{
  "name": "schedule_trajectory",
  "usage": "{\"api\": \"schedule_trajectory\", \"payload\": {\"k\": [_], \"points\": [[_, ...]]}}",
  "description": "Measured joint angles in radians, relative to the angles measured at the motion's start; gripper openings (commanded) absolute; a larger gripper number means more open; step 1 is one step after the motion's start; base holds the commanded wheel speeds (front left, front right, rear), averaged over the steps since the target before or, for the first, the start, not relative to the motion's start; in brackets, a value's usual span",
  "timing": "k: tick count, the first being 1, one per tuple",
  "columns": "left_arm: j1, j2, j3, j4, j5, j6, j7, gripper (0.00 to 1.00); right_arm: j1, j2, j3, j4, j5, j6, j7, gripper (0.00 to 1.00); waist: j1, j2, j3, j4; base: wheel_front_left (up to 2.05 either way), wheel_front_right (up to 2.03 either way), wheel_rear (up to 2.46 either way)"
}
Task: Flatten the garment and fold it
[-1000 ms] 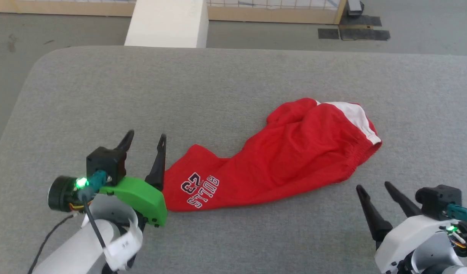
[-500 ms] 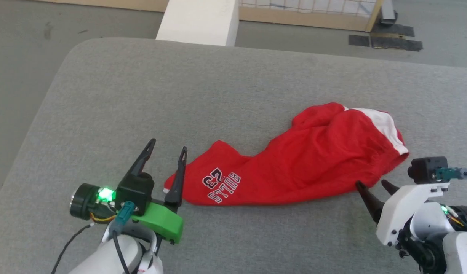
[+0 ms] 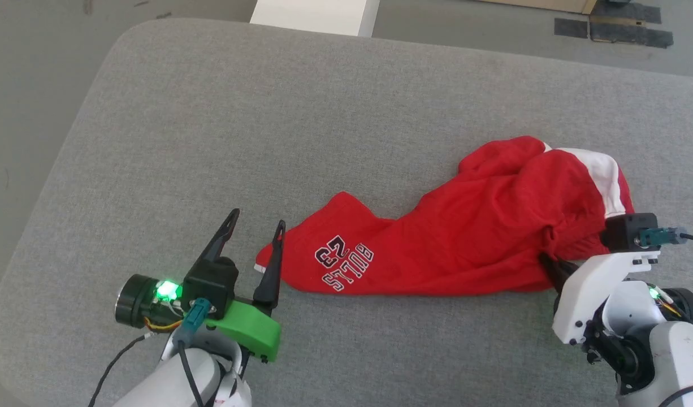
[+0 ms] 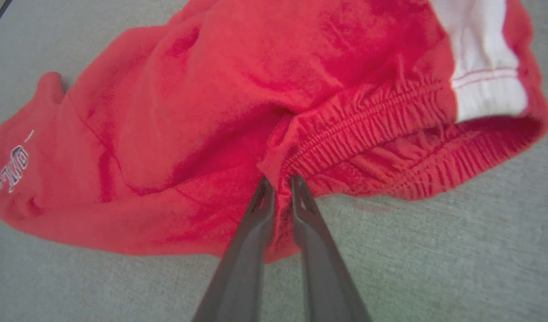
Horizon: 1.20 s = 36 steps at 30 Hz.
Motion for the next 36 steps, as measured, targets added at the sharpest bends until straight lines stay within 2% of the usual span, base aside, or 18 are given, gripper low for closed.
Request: {"api": "schedule_trajectory", "payload": {"k": [7,15,20,24,27,31,35,36], "points": [[0.001,-0.011,0.011,0.024,-0.005,-0.001,-0.005,1.00,0.015,-0.036,0.038,-0.093,0.015,0.000,-0.056,0.00,0.0000,0.0000,-0.019,-0.011,0.00,0.00,0.00],[0.030,-0.010,0.027,0.032,-0.047,-0.001,-0.005,1.00,0.105,-0.147,0.067,-0.319,0.072,0.000,-0.041,0.00,0.0000,0.0000,-0.091,-0.059,0.00,0.00,0.00],[0.058,-0.006,0.032,0.028,-0.058,0.000,-0.005,1.00,0.180,-0.212,0.045,-0.466,0.101,0.000,0.081,0.00,0.0000,0.0000,-0.135,-0.090,0.00,0.00,0.00],[0.060,-0.005,0.029,0.015,-0.058,0.000,-0.005,1.00,0.260,-0.275,0.012,-0.555,0.104,0.000,0.273,0.00,0.0000,0.0000,-0.148,-0.108,0.00,0.00,0.00],[0.058,-0.008,0.028,0.004,-0.058,0.000,-0.005,1.00,0.281,-0.283,-0.024,-0.606,0.115,0.000,0.368,0.00,0.0000,0.0001,-0.136,-0.108,0.00,0.00,0.00],[0.047,-0.018,0.020,-0.001,-0.054,0.000,-0.004,1.00,0.203,-0.286,-0.067,-0.604,0.114,0.000,0.398,0.00,0.0000,0.0000,-0.105,-0.099,0.00,0.00,0.00],[0.022,-0.030,0.015,0.000,-0.046,-0.001,-0.004,1.00,0.057,-0.272,-0.109,-0.480,0.102,0.000,0.417,0.00,0.0000,0.0000,-0.063,-0.074,0.00,0.00,0.00],[0.015,-0.032,0.015,0.002,-0.045,-0.004,-0.004,1.00,0.026,-0.285,-0.103,-0.440,0.084,0.000,0.422,0.00,0.0000,0.0000,-0.050,-0.064,0.00,0.00,0.00]]}}
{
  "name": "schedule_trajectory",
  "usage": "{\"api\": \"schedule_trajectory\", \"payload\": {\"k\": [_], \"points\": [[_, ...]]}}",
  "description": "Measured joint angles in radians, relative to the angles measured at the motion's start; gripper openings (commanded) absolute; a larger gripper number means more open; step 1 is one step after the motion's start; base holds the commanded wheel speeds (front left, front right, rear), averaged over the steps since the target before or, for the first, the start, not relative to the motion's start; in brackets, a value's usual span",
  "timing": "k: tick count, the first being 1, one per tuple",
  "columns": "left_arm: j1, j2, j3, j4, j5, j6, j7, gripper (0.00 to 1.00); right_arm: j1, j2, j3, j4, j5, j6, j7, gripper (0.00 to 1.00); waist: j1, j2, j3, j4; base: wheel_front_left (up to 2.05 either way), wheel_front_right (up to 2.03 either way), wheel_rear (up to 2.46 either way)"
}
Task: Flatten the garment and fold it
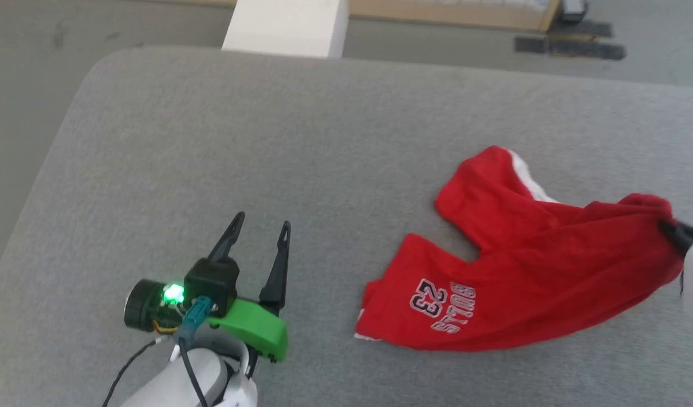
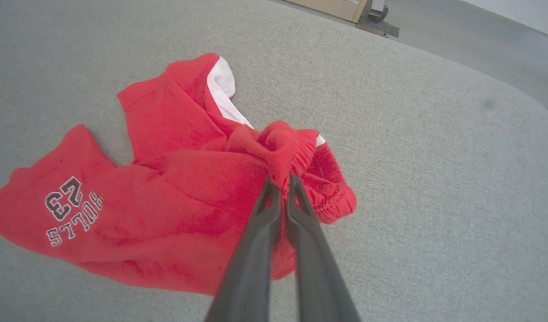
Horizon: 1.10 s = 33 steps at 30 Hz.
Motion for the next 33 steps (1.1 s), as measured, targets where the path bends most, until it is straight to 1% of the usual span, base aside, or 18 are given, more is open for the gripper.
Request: {"api": "schedule_trajectory", "payload": {"k": [5,8,10,11,14,16,17,18,21,27,29,30,33], "points": [[-0.029,-0.020,0.001,0.007,0.006,-0.008,-0.001,1.00,-0.128,-0.037,0.017,0.207,-0.054,0.000,-0.014,0.00,0.0001,0.0000,0.050,0.050,0.00,0.00,0.00],[-0.039,-0.027,0.001,0.016,0.008,-0.013,-0.001,1.00,-0.199,-0.036,0.020,0.316,-0.080,0.000,-0.043,0.00,0.0001,0.0000,0.077,0.079,0.00,0.00,0.00],[-0.044,-0.033,0.001,0.021,0.009,-0.016,-0.001,1.00,-0.248,-0.041,0.026,0.383,-0.114,0.000,-0.086,0.00,0.0001,0.0000,0.097,0.098,0.00,0.00,0.00],[-0.050,-0.048,0.000,0.027,0.014,-0.022,-0.001,1.00,-0.320,-0.037,0.025,0.465,-0.156,0.000,-0.148,0.00,0.0001,0.0000,0.121,0.120,0.00,0.00,0.00],[-0.055,-0.059,0.001,0.034,0.017,-0.023,-0.004,1.00,-0.383,-0.026,0.038,0.545,-0.188,0.000,-0.210,0.00,0.0001,0.0000,0.141,0.139,0.00,0.00,0.00],[-0.057,-0.066,0.001,0.039,0.017,-0.028,-0.004,1.00,-0.404,-0.028,0.075,0.588,-0.202,0.000,-0.249,0.00,0.0001,0.0000,0.150,0.149,0.00,0.00,0.00],[-0.058,-0.072,0.001,0.043,0.018,-0.030,-0.004,1.00,-0.409,-0.028,0.098,0.612,-0.202,0.000,-0.267,0.15,0.0002,0.0000,0.154,0.153,0.00,0.00,0.00],[-0.058,-0.078,0.002,0.046,0.018,-0.031,-0.004,1.00,-0.410,-0.034,0.133,0.631,-0.203,0.000,-0.286,1.00,0.0001,0.0000,0.155,0.156,0.00,0.00,0.00],[-0.060,-0.085,0.007,0.054,0.018,-0.032,-0.004,1.00,-0.410,-0.054,0.203,0.671,-0.193,0.000,-0.345,1.00,0.0002,0.0000,0.151,0.155,0.00,0.00,0.00],[-0.059,-0.081,0.025,0.060,0.017,-0.040,-0.006,1.00,-0.413,-0.100,0.289,0.683,-0.107,0.000,-0.514,1.00,0.0001,0.0000,0.113,0.129,0.00,0.00,0.00],[-0.057,-0.078,0.031,0.060,0.013,-0.040,-0.006,1.00,-0.413,-0.110,0.305,0.674,-0.071,0.000,-0.565,1.00,0.0001,0.0000,0.095,0.116,0.00,0.00,0.00],[-0.050,-0.073,0.046,0.056,-0.005,-0.040,-0.005,1.00,-0.400,-0.131,0.328,0.639,-0.021,0.000,-0.657,1.00,0.0000,0.0000,0.061,0.093,0.00,0.00,0.00],[-0.044,-0.065,0.058,0.048,-0.016,-0.039,-0.003,1.00,-0.354,-0.136,0.326,0.591,0.029,0.000,-0.749,1.00,0.0000,0.0000,0.027,0.069,0.00,0.00,0.00]]}}
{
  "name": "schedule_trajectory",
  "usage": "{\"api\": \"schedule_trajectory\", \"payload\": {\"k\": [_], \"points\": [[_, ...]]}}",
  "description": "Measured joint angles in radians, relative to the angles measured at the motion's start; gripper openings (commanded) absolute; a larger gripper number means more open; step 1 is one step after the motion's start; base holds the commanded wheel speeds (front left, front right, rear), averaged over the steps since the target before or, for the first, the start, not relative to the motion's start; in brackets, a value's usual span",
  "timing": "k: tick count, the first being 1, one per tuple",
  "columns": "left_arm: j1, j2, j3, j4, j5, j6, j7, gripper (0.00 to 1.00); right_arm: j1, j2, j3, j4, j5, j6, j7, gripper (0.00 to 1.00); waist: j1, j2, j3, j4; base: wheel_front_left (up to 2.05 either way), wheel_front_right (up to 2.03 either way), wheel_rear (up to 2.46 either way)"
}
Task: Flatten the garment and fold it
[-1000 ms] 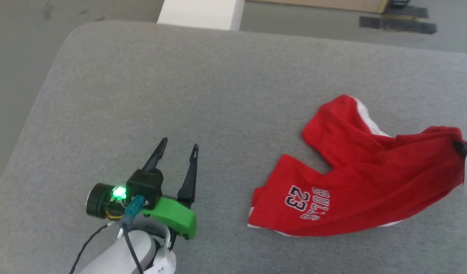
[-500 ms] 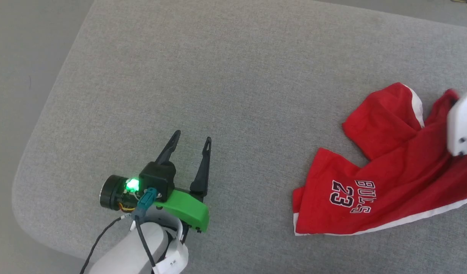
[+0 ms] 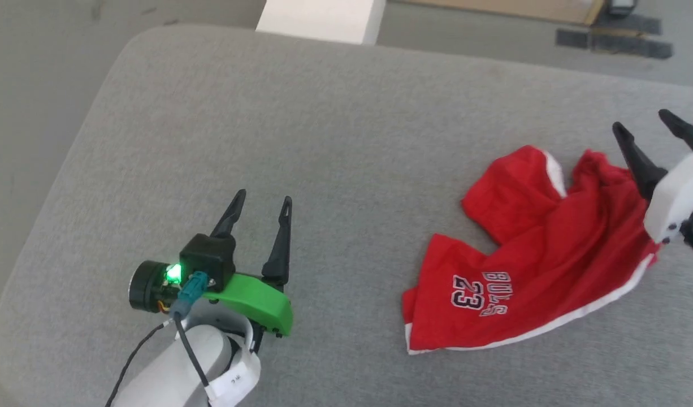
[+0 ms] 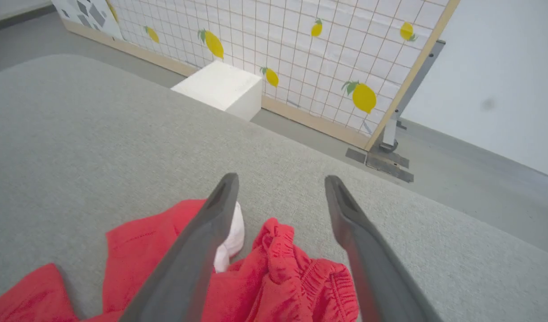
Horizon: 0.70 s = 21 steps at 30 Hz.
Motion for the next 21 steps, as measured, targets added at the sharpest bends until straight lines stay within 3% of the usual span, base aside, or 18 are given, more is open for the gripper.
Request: {"api": "schedule_trajectory", "payload": {"k": [6,7,11,16,21], "points": [[0.028,0.012,0.012,-0.028,-0.020,0.010,0.013,1.00,0.159,0.019,-0.034,-0.096,0.045,0.000,-0.165,1.00,0.0000,0.0000,-0.063,-0.058,0.00,0.00,0.00],[0.047,0.016,0.010,-0.043,-0.033,0.013,0.023,1.00,0.251,0.066,-0.088,-0.129,0.050,0.000,-0.234,1.00,0.0000,0.0000,-0.089,-0.091,0.00,0.00,0.00],[0.071,0.021,-0.001,-0.059,-0.049,0.017,0.046,1.00,0.384,0.127,-0.124,-0.183,0.012,0.000,-0.311,1.00,-0.0001,0.0000,-0.115,-0.132,0.00,0.00,0.00],[0.095,0.041,-0.040,-0.084,-0.069,0.002,0.120,1.00,0.510,0.218,-0.196,-0.249,-0.032,0.000,-0.339,1.00,-0.0001,0.0000,-0.133,-0.170,0.00,0.00,0.00],[0.098,0.066,-0.112,-0.125,-0.082,-0.027,0.283,1.00,0.573,0.308,-0.262,-0.316,-0.086,0.000,-0.316,1.00,-0.0001,0.0000,-0.127,-0.198,0.00,0.00,0.00]]}}
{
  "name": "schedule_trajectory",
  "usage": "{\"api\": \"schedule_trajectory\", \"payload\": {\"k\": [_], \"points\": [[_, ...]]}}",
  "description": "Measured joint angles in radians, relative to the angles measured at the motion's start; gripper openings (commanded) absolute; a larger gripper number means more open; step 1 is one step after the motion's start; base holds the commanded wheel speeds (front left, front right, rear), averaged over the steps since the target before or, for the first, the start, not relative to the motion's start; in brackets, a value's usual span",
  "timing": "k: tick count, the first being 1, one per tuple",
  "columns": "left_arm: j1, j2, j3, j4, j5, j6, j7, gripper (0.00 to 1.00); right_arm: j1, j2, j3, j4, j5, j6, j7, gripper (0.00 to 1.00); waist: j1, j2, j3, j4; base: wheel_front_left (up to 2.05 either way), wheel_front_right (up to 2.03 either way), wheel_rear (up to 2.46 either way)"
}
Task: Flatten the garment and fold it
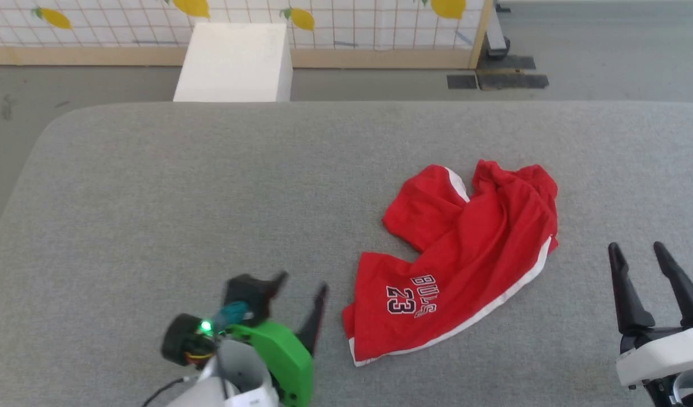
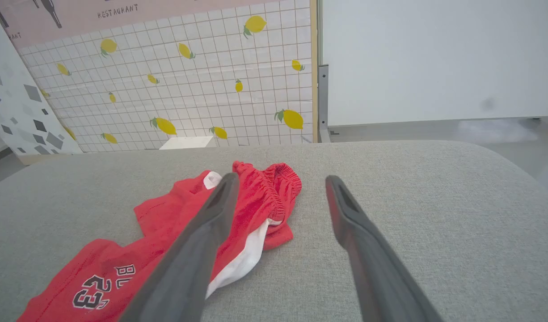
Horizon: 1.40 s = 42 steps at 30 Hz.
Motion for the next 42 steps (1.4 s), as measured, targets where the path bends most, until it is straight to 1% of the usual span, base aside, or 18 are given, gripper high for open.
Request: {"api": "schedule_trajectory", "payload": {"k": [3,5,7,9,13,14,19,25,26,27,29,34,39,42], "points": [[-0.025,0.010,-0.051,-0.027,-0.029,-0.014,0.154,1.00,0.002,0.026,-0.019,-0.033,-0.021,0.000,0.015,1.00,0.0000,0.0000,0.017,-0.012,0.00,0.00,0.00],[-0.055,0.011,-0.077,-0.044,-0.049,-0.014,0.268,1.00,0.002,0.032,-0.023,-0.050,-0.027,0.000,0.023,1.00,0.0000,0.0000,0.031,-0.020,0.00,0.00,0.00],[-0.084,0.008,-0.090,-0.058,-0.070,-0.008,0.360,1.00,0.002,0.035,-0.028,-0.058,-0.030,0.000,0.031,1.00,0.0000,0.0000,0.045,-0.029,0.00,0.00,0.00],[-0.114,0.001,-0.097,-0.062,-0.095,-0.002,0.426,1.00,0.001,0.037,-0.031,-0.063,-0.030,0.000,0.033,1.00,0.0000,0.0000,0.060,-0.038,0.00,0.00,0.00],[-0.164,0.001,-0.133,-0.036,-0.103,0.010,0.561,1.00,-0.007,0.044,-0.031,-0.065,-0.034,0.000,0.034,1.00,0.0000,0.0000,0.092,-0.060,0.00,0.00,0.00],[-0.170,0.001,-0.139,-0.027,-0.103,0.014,0.581,1.00,-0.010,0.048,-0.029,-0.065,-0.034,0.000,0.034,1.00,0.0000,0.0000,0.100,-0.066,0.00,0.00,0.00],[-0.182,-0.003,-0.132,0.018,-0.101,0.046,0.592,1.00,-0.016,0.063,-0.022,-0.059,-0.038,0.000,0.029,1.00,0.0000,0.0000,0.137,-0.096,0.00,0.00,0.00],[-0.192,-0.008,-0.124,0.040,-0.103,0.052,0.592,1.00,-0.018,0.074,-0.026,-0.050,-0.045,0.000,0.022,1.00,0.0000,0.0000,0.172,-0.118,0.00,0.00,0.00],[-0.193,-0.008,-0.126,0.041,-0.104,0.047,0.593,0.53,-0.018,0.074,-0.026,-0.049,-0.045,0.000,0.022,1.00,0.0000,0.0000,0.176,-0.119,0.00,0.00,0.00],[-0.194,-0.008,-0.125,0.041,-0.105,0.041,0.593,0.00,-0.019,0.075,-0.027,-0.046,-0.047,0.000,0.022,1.00,0.0000,0.0000,0.180,-0.121,0.00,0.00,0.00],[-0.198,-0.008,-0.119,0.043,-0.108,0.028,0.579,0.00,-0.019,0.076,-0.027,-0.040,-0.053,0.000,0.022,1.00,0.0000,0.0000,0.184,-0.120,0.00,0.00,0.00],[-0.183,-0.022,-0.088,0.051,-0.110,0.027,0.481,0.00,-0.027,0.077,-0.023,-0.028,-0.056,0.000,0.024,1.00,0.0000,0.0000,0.168,-0.111,0.00,0.00,0.00],[-0.163,-0.013,-0.007,0.045,-0.116,0.065,0.380,0.00,-0.027,0.076,-0.022,-0.017,-0.062,0.000,0.036,1.00,0.0000,0.0000,0.136,-0.094,0.00,0.00,0.00],[-0.146,0.010,0.043,0.040,-0.127,0.092,0.344,0.00,-0.026,0.075,-0.021,-0.018,-0.062,0.000,0.048,1.00,0.0000,0.0000,0.120,-0.080,0.00,0.00,0.00]]}}
